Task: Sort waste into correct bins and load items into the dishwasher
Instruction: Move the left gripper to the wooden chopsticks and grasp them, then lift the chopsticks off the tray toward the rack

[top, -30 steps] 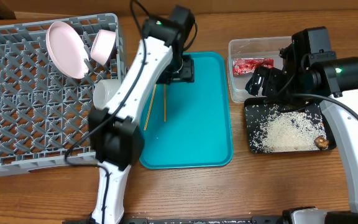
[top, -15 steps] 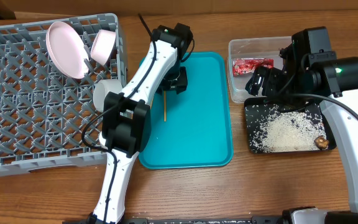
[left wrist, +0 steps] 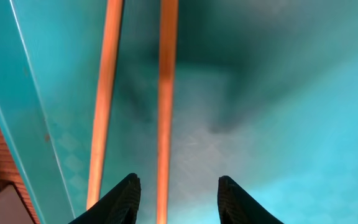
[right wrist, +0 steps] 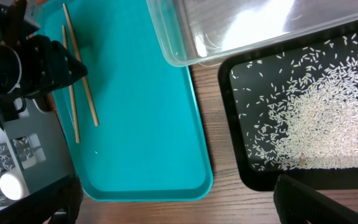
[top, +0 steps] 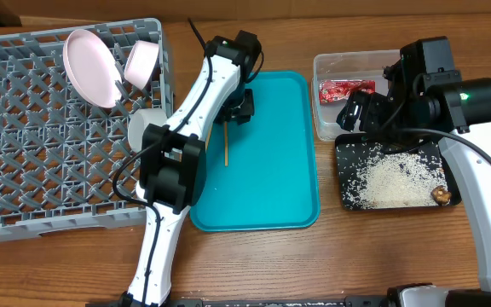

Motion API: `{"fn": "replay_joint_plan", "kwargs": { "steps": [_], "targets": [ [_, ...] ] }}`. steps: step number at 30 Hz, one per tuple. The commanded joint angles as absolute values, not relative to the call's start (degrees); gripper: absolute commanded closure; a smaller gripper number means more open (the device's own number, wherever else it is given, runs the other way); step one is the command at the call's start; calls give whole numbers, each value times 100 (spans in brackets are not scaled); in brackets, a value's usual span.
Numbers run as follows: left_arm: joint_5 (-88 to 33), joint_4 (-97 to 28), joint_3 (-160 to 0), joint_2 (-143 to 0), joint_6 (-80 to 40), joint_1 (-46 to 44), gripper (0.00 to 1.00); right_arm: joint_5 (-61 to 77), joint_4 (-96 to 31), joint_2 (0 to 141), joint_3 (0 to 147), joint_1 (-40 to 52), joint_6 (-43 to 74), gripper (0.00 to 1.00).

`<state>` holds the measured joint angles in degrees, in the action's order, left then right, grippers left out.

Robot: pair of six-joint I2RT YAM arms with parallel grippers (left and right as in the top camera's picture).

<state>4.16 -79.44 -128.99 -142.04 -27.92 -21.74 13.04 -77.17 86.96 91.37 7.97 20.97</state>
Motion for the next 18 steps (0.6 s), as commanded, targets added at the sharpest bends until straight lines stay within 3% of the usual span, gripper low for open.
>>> {"fn": "replay_joint_plan", "kwargs": {
  "steps": [1,9,11,13,18],
  "targets": [
    [513,-7867,-12654,-14313,-2681,-2130,57,1245,-7701,8648,9194,786,2106,0],
    [506,-7524,-12127,-14313,-2683,-2128,61,1245,-7701,8648,9194,786,2106,0],
    [506,-7509,-12081,-14313,-2685,-2128,70,1245,-7701,8648,9194,786,2106,0],
    [508,-7502,-12066,-14313,-2749,-2130,96,1245,-7701,8648,9194,786,2106,0],
    [508,-7476,-12066,-14313,-2742,-2141,96,1245,-7701,8648,9194,786,2106,0]
  ]
}}
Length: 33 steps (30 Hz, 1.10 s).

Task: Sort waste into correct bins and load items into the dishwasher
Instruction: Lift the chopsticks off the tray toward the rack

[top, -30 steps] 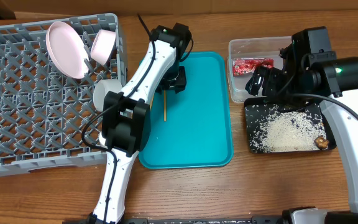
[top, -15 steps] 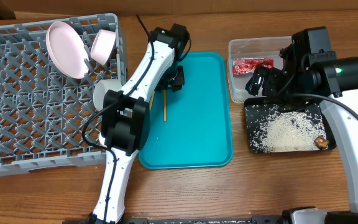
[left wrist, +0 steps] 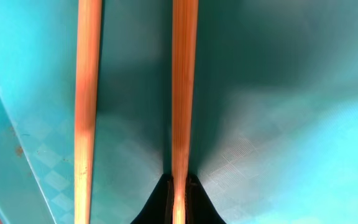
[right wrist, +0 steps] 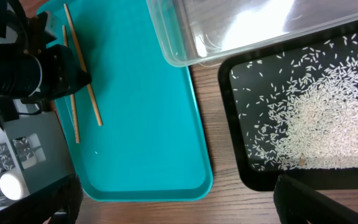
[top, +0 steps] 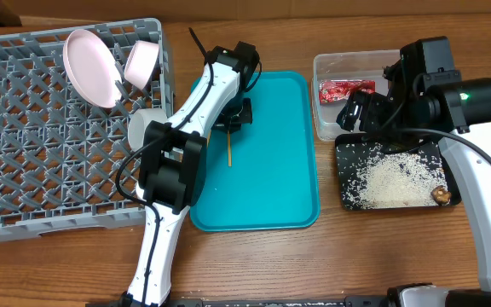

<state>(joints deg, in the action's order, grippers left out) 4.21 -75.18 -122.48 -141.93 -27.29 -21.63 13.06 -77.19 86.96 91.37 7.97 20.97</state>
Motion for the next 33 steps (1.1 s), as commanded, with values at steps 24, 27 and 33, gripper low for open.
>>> {"fn": "replay_joint_plan", "kwargs": {
  "steps": [24,27,33],
  "targets": [
    [-1052,-8106,-12814,-12451,-1363,-2324,96,1245,-7701,8648,9194,786,2106,0],
    [-1059,-8289,-12811,-12237,-1194,-2368,96,1245,-7701,8648,9194,786,2106,0],
    [-1061,-8569,-12811,-11904,-847,-2458,96,1245,-7701,8648,9194,786,2106,0]
  ]
}}
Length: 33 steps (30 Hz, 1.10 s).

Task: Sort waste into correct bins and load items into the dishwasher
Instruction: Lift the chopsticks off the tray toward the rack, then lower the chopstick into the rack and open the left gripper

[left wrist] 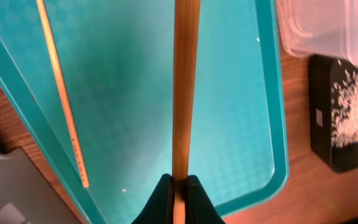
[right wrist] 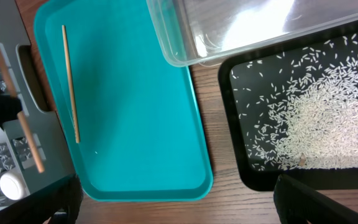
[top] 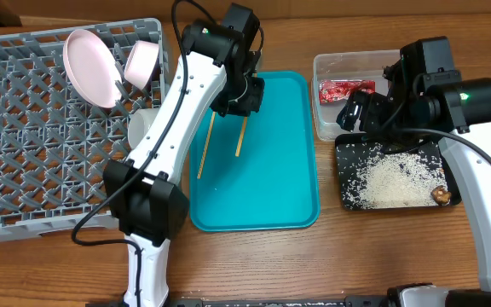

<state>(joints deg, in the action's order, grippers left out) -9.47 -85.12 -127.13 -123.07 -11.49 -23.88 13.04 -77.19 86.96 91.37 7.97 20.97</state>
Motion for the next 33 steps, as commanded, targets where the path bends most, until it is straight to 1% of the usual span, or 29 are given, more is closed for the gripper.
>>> {"fn": "replay_joint_plan", "kwargs": {
  "steps": [1,5,7,9,11,15,21,26,31,33],
  "targets": [
    [-1090,-8576,-12811,-11839,-797,-2458,96,1245,-7701,8648,9194,786,2106,0],
    [-1437,-8611,-12811,-11668,-574,-2458,96,1245,-7701,8648,9194,786,2106,0],
    [-1411,-8774,-12811,-11572,-582,-2447,96,1245,-7701,8648,9194,786,2106,0],
    [-1092,-9013,-12811,-11450,-897,-2386,96,1245,-7701,8648,9194,786,2106,0],
    [-515,-9275,-12809,-11203,-1332,-2259,96,1245,-7701,8648,9194,786,2106,0],
    [67,-9682,-12770,-10523,-1653,-1881,96,1245,-7701,8648,9194,786,2106,0],
    [456,-9662,-11974,-9747,-1741,-1140,96,1245,-7701,8648,9194,786,2106,0],
    [803,-9122,-10906,-9583,-1728,-545,96,1245,-7701,8648,9194,786,2106,0],
    [786,-8040,-9684,-9588,-1481,-49,96,1245,-7701,8648,9194,786,2106,0],
    [740,-7605,-9319,-9588,-1181,148,95,1245,-7701,8648,9194,786,2106,0]
  ]
}}
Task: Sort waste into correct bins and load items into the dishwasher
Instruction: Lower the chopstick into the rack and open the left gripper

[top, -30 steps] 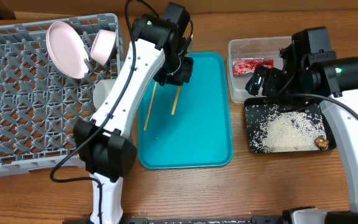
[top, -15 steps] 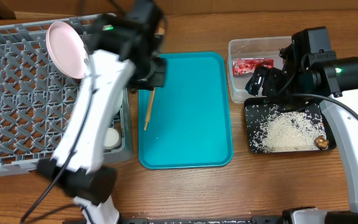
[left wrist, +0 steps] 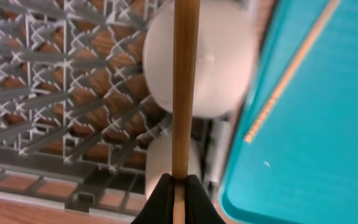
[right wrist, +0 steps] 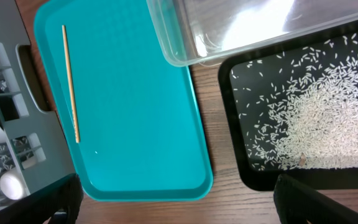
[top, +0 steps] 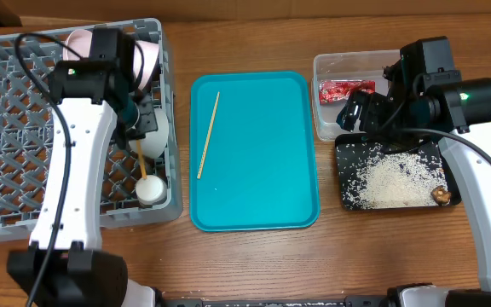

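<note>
My left gripper (left wrist: 179,186) is shut on a wooden chopstick (left wrist: 182,93) and holds it over the right side of the grey dish rack (top: 24,153). In the overhead view the left gripper (top: 139,119) hangs above two white cups (top: 150,189), and the chopstick (top: 141,158) slants down from it. A second chopstick (top: 208,135) lies on the left part of the teal tray (top: 262,170). My right gripper (right wrist: 179,208) is open and holds nothing, above the wood between the tray and the black rice tray (right wrist: 309,124).
A pink plate (top: 77,40) and a pink bowl (top: 149,61) stand at the rack's far right corner. The clear bin (top: 348,64) holds a red wrapper (top: 346,89). On the black tray (top: 348,200) lie loose rice and a brown scrap (top: 440,194).
My left gripper, still shut on the chopstick, has gone from above the tray's far left corner to over the rack's right side. The right arm has not moved.
My left gripper stood open over two chopsticks on the teal tray. Then it was shut on one of them at the tray surface. Later it held that chopstick high above the tray, and now it holds it over the dish rack. One chopstick stays on the tray.
</note>
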Motion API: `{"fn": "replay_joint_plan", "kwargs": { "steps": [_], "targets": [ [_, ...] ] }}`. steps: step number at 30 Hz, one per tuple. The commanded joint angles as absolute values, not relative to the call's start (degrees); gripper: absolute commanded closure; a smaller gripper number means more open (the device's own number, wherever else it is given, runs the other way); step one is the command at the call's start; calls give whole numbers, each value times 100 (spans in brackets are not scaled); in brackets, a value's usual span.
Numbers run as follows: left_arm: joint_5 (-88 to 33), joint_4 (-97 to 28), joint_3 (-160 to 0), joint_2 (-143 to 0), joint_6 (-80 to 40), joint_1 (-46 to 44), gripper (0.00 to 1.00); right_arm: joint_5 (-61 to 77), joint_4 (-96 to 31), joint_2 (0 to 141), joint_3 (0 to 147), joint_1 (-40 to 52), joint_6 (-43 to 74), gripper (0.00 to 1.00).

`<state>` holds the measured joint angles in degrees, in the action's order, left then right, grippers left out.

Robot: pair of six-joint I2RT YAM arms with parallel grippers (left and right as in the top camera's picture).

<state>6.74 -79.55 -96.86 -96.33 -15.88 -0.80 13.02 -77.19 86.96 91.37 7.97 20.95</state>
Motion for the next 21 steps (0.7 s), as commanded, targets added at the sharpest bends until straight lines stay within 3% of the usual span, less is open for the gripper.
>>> {"fn": "replay_joint_plan", "kwargs": {
  "steps": [1,3,4,6,7,10,17,21],
  "targets": [
    [716,-7502,-9236,-9590,-1111,204,96,1245,-7701,8648,9194,786,2106,0],
    [589,-7404,-9170,-9590,-1026,305,91,1245,-7701,8648,9194,786,2106,0],
    [593,-7391,-9170,-9588,-1026,311,67,1245,-7701,8648,9194,786,2106,0],
    [596,-7376,-9170,-9588,-1026,309,39,1245,-7701,8648,9194,786,2106,0],
    [596,-7360,-9170,-9588,-1026,309,35,1245,-7701,8648,9194,786,2106,0],
    [589,-7336,-9196,-9588,-1026,309,36,1245,-7701,8648,9194,786,2106,0],
    [-259,-7605,-10097,-9585,-871,-5,48,1245,-7701,8648,9194,786,2106,0],
    [-502,-7483,-10396,-9618,-1168,-1052,48,1245,-7701,8648,9194,786,2106,0]
  ]
}}
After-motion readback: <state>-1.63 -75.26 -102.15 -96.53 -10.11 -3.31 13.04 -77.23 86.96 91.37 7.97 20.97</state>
